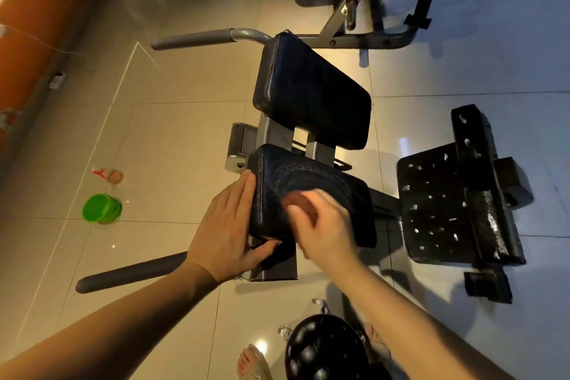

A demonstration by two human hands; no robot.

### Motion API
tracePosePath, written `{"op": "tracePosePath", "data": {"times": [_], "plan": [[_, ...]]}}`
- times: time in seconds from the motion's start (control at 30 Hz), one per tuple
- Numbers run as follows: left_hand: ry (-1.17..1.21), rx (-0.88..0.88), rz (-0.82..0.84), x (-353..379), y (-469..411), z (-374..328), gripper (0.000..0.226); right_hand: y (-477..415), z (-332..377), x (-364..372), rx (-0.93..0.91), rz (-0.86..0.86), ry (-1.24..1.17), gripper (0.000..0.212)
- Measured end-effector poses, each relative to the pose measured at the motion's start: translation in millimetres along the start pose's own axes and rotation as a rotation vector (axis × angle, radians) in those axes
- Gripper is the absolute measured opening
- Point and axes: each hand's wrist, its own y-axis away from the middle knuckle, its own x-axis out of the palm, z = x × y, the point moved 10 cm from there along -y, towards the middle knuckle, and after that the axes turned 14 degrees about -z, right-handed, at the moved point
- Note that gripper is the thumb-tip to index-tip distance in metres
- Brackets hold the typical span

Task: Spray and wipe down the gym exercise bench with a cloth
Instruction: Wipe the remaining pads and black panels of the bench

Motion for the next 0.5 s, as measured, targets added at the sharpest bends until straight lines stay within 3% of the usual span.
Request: {"op": "tracePosePath", "data": {"times": [0.1,0.17,0.27,0.37,0.43,0.5], "plan": [[-0.003,0.011,0.000,1.4,0.2,-0.7,0.114,-31.7,-96.6,-36.1,0.292,-0.143,0.219,0.008],[-0.008,0.014,0.006,1.0,0.4,-0.5,0.114,-62.7,-111.0,-34.5,0.428,-0.226,0.263,0.019],[-0.013,0.019,0.002,-0.3,-0.8,-1.2,0.114,-98.3,-33.4,2.4,0.272,-0.242,0.171,0.021],[-0.008,0.001,0.006,0.1,1.5,0.0,0.114,-54.2,36.7,23.3,0.058,-0.069,0.023,0.019],[0.000,0.001,0.007,-0.7,1.2,0.0,0.113,-5.7,29.5,9.4,-0.051,0.004,-0.023,0.018],[0.003,0.010,-0.005,-1.4,-0.9,-1.3,0.113,0.8,-27.6,-15.7,-0.012,-0.028,0.103,0.013]]}}
